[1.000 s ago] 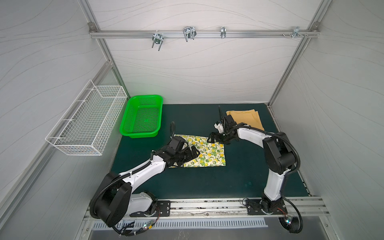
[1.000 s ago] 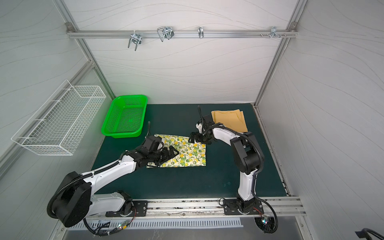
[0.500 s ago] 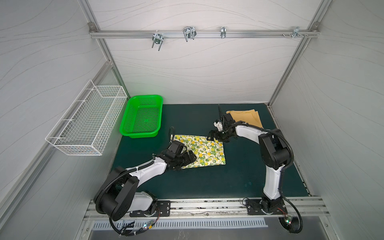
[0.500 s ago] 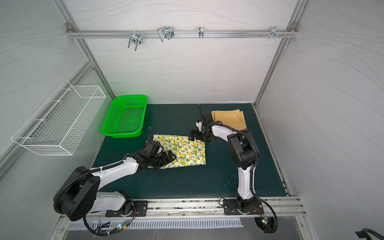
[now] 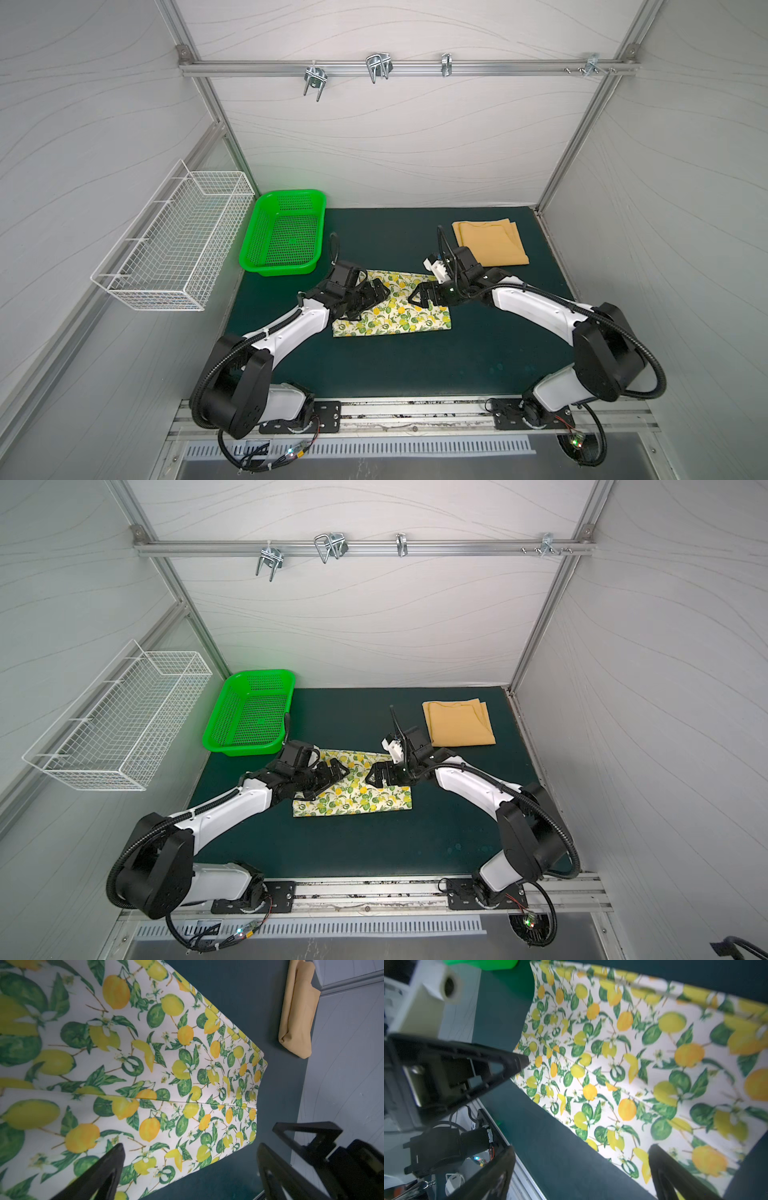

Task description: Fold and stack the skirts

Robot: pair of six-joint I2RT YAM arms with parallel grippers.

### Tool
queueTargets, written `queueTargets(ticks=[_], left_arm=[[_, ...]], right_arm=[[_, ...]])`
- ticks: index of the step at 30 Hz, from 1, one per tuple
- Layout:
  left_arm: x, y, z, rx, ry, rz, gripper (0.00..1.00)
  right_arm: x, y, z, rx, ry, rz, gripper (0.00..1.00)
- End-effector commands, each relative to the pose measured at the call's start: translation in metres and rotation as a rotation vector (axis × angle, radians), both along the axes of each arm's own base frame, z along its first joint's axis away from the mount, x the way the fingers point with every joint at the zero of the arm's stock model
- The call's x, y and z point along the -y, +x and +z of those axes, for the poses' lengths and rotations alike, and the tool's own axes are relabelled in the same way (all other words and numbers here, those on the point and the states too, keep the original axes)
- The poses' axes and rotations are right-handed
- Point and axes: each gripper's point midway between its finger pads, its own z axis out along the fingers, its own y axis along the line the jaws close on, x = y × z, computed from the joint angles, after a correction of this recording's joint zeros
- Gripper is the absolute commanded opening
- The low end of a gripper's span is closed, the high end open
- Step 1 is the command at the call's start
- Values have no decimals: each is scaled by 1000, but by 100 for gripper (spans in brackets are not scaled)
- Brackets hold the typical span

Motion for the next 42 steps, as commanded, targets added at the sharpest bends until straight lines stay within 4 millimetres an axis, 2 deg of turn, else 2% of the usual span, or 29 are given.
queueTargets(ticks=[1,5,9,14,21,26,30,35,38,42], left_arm=[[10,13,16,34,-41,-22,99],[13,14,24,47,-69,-24,99],[9,6,24,36,-70,-15,99],[-6,-13,10,6,-39,16,99],[-37,-44,-24,-46,-14,82,99],[-56,-54,-48,-96,4,122,99],[-60,-58,-57,-118,-13,129,99],[-54,-54,-40,-80,-47,102,99],[-50,-47,-20,-55,-63,90,99],[-46,-29,19,18,-68,74,99]], right_arm=[[0,-12,-11,-62,49,-43,99],[12,-25,-32,-94,22,-69,99],[22,-33,-52,-120,-13,-90,99],[27,-36,-68,-141,-45,-96,99],[30,-33,-58,-109,-60,-105,99],[32,-32,-48,-91,-67,-102,99],[35,-29,-29,-45,-64,-108,99],[42,-21,-2,40,-96,-106,99],[49,-14,0,74,-152,-107,99],[57,-3,-4,82,-167,-129,99]])
